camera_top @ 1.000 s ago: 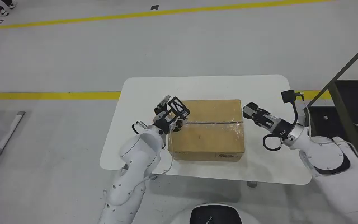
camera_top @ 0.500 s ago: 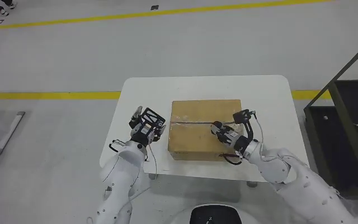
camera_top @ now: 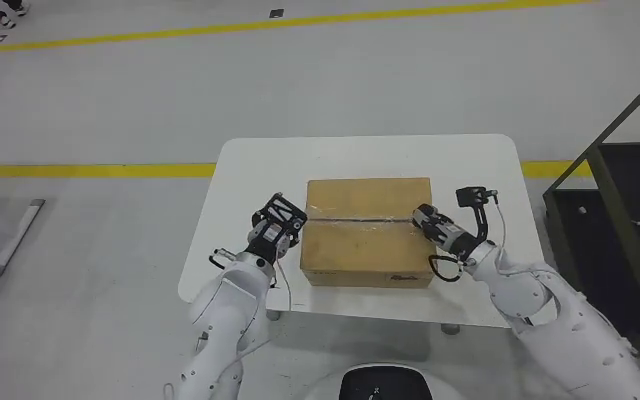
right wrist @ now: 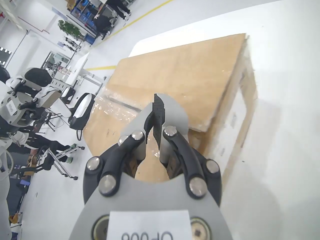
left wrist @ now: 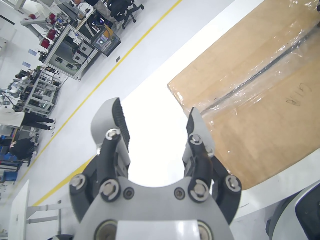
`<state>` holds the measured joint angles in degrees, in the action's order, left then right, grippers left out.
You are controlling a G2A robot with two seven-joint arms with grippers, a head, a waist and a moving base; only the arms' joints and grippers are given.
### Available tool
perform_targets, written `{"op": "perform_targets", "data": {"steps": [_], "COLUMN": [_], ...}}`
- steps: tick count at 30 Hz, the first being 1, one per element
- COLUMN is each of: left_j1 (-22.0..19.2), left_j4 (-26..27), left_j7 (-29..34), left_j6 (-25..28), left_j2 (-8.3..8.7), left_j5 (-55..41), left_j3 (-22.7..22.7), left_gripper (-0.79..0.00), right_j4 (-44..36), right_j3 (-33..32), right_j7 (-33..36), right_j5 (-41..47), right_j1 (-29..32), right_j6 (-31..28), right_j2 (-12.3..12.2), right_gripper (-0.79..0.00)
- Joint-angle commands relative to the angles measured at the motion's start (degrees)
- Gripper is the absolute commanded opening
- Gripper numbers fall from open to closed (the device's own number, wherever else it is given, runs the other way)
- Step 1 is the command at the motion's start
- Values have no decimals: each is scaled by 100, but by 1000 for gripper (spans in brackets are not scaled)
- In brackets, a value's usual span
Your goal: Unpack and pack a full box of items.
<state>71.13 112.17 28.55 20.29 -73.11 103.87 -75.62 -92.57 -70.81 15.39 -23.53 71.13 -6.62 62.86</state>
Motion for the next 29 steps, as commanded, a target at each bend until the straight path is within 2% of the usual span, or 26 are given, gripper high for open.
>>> {"op": "perform_targets", "data": {"steps": [1,3,6,13,14,15,16,17,18,19,20,21,22,24,26,29], "left_j1": [18,53,94,211,214,220,223,213,206,206,206,206,206,206,206,206], "left_j4": [-7,12,86,213,221,225,230,240,244,244,244,245,245,245,244,244], "left_j7": [-144,-255,-440,-668,-673,-664,-645,-628,-623,-623,-623,-621,-621,-622,-623,-623], "left_j6": [-62,-177,-285,-462,-490,-536,-575,-529,-502,-502,-502,-503,-500,-501,-502,-502], "left_j2": [-2,-7,-5,-2,-3,-8,-14,-16,-16,-16,-16,-17,-17,-16,-16,-16], "left_j5": [-25,-101,-68,32,22,-25,-87,-136,-140,-140,-140,-146,-146,-141,-140,-140], "left_j3": [11,3,-1,7,8,11,18,40,47,47,47,48,48,47,47,46], "left_gripper": [-785,-785,-785,-785,-751,-634,-135,0,0,0,0,-614,-548,-418,-294,-162], "right_j4": [-101,-263,-682,-1786,-1922,-2047,-2153,-2239,-2304,-2331,-2331,-2331,-2338,-2333,-2331,-2331], "right_j3": [-296,-589,-1093,-1971,-2060,-2133,-2224,-2294,-2362,-2410,-2410,-2400,-2415,-2413,-2410,-2409], "right_j7": [-74,-191,-421,-852,-915,-976,-1051,-1139,-1242,-1306,-1306,-1296,-1317,-1313,-1307,-1306], "right_j5": [-113,-385,-1312,-3518,-3672,-3728,-3845,-3934,-3947,-3921,-3921,-3939,-3930,-3920,-3920,-3921], "right_j1": [120,248,502,1563,1734,1906,2058,2196,2319,2382,2382,2371,2393,2387,2381,2381], "right_j6": [24,69,185,205,219,228,244,257,288,299,299,297,301,301,300,299], "right_j2": [-41,-87,-181,-338,-344,-344,-347,-347,-341,-337,-337,-339,-337,-337,-337,-337], "right_gripper": [-785,-785,-785,-785,-785,-785,-785,-785,-785,-135,-135,-780,-773,-689,-538,-351]}}
